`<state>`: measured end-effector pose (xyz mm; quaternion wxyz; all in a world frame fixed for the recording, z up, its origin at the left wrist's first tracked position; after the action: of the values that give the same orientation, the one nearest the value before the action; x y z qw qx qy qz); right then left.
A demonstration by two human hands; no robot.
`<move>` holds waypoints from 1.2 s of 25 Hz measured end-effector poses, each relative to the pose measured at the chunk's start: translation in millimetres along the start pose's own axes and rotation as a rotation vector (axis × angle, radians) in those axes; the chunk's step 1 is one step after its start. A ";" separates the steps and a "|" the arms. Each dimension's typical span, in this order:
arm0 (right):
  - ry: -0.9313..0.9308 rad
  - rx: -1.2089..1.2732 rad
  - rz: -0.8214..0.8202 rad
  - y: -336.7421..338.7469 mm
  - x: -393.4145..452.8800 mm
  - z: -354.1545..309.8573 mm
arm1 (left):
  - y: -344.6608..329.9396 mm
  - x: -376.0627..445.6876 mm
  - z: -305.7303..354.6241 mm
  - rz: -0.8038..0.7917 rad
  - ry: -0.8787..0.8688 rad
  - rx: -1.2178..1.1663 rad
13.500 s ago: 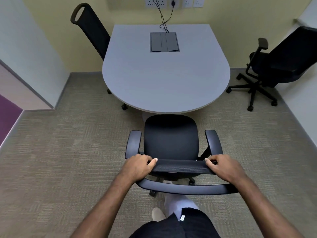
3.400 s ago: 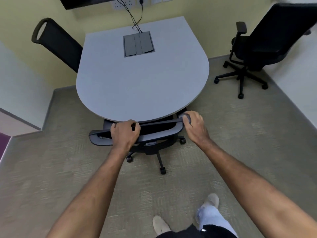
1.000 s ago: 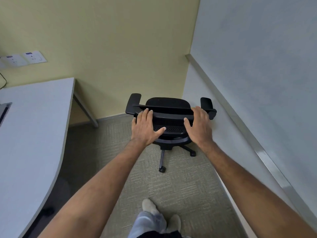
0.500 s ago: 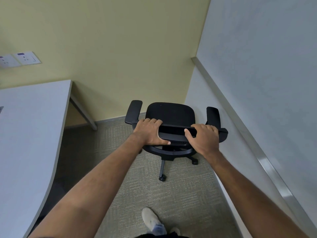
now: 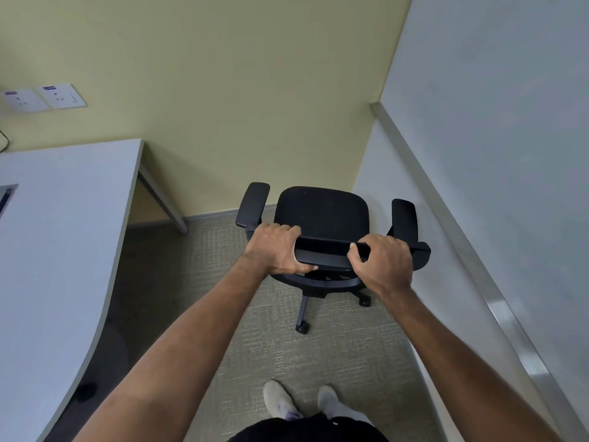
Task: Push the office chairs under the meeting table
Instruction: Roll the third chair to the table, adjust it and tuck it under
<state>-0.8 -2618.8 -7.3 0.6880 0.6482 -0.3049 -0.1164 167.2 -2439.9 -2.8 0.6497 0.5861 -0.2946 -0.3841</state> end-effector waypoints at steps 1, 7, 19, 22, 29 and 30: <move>0.009 0.007 0.000 -0.9 1.9 1.6 | -0.3 -1.4 2.0 -0.003 0.007 -0.010; 0.085 0.017 0.027 -4.5 16.4 1.6 | 3.0 -10.7 4.6 -0.001 0.105 -0.049; 0.347 0.104 0.023 -16.2 44.9 -64.7 | 3.1 -65.6 -37.4 0.044 0.351 -0.105; 0.420 0.137 0.003 -16.6 48.7 -86.4 | 1.4 -87.0 -47.6 0.071 0.432 -0.114; 0.601 0.236 -0.009 -25.0 59.4 -147.9 | 2.3 -140.3 -64.9 0.145 0.634 -0.095; 0.627 0.249 -0.013 -27.5 62.7 -155.2 | 2.6 -145.2 -65.9 0.153 0.661 -0.095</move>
<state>143.5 -2529.9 -12.9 0.6632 0.7333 -0.0865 0.1224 145.4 -2281.9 0.4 0.7636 0.6242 -0.0930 -0.1365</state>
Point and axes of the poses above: each hand's wrist, its own x-axis towards the middle knuckle, its own y-axis out of the back of the hand, z = x × y, the point moved 5 cm from there along x, towards the middle knuckle, and after that the axes turned 11 degrees about -x, right-handed, at the moved point
